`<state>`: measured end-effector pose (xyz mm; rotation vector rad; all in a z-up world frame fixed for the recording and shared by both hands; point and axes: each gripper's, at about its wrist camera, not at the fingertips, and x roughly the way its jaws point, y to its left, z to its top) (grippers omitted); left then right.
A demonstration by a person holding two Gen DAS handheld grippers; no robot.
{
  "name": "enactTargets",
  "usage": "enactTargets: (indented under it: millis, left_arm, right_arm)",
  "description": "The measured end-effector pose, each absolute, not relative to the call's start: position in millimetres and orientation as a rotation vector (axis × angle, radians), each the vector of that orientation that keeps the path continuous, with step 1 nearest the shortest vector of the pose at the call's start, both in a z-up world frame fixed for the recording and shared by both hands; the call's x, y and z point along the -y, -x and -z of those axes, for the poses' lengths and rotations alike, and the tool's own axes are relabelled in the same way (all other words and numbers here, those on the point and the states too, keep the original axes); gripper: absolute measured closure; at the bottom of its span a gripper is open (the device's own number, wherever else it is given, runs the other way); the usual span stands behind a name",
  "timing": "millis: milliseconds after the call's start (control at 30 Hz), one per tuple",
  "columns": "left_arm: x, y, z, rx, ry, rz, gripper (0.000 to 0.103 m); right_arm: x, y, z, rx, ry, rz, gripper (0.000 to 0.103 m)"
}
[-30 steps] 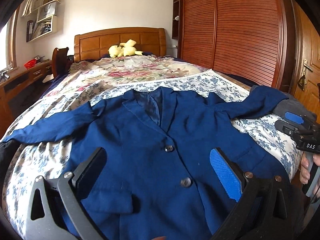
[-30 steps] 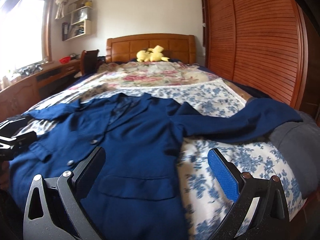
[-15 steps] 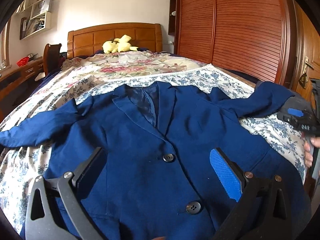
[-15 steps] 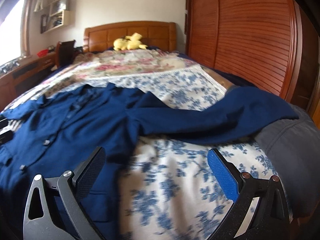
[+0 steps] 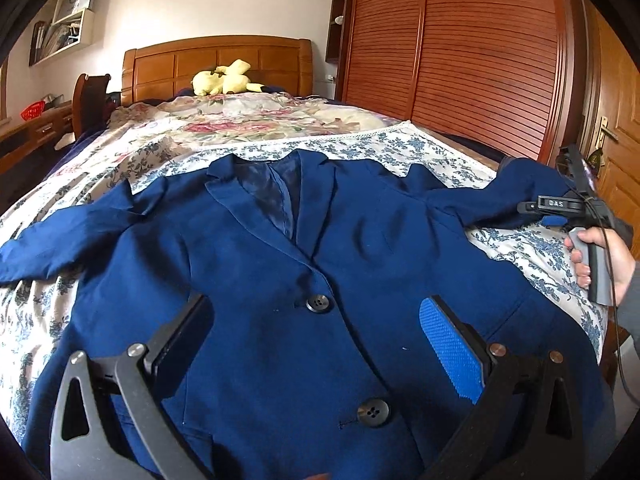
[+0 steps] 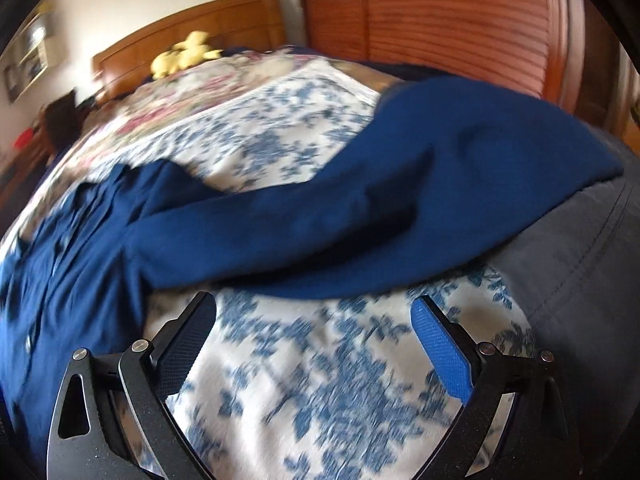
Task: Fold large clothes
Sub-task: 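Move the right tool to the jacket sleeve and grasp its cuff, then lift the sleeve with the right tool and fold it across the jacket front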
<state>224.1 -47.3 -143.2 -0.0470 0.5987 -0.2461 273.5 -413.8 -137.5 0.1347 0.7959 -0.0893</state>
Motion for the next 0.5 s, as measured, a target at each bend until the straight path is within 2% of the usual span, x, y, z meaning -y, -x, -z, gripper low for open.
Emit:
enactTargets:
  millis: [100,200,267,300,333,367,400,500]
  left_arm:
    - [46.3,-224.0,143.1,-0.6,0.056,0.251,0.0]
    - [45.3,-223.5,142.5,-0.6,0.059,0.256,0.0]
    - [44.3,-222.6,141.8,-0.598,0.059,0.257,0.0]
    - [44.1,-221.7,141.1,-0.597,0.059,0.257,0.0]
    - [44.0,-221.2,140.6,-0.596,0.059,0.258,0.0]
    - [43.9,-220.0,139.8,-0.595,0.058,0.26,0.0]
    - [43.9,-219.8,139.1,-0.595,0.057,0.26,0.0]
    - [42.0,-218.3,137.3,-0.597,0.056,0.264,0.0]
  right_arm:
    - [429.5,-281.1,142.1,-0.814,-0.232,0.123,0.007]
    - [438.1,-287.3,148.9,-0.831,-0.3,0.144,0.019]
    - [441.2,-292.9,150.5,-0.829,-0.323,0.158,0.032]
    - [442.1,-296.7,150.8,-0.827,-0.331,0.163,0.044]
    - [444.1,-299.6,150.1,-0.824,-0.345,0.166,0.062]
    - [446.2,-302.4,149.8,-0.818,-0.362,0.168,0.075]
    - [447.4,-304.8,148.4,-0.809,-0.38,0.165,0.096]
    - [437.1,-305.6,132.5,-0.748,-0.349,0.144,0.1]
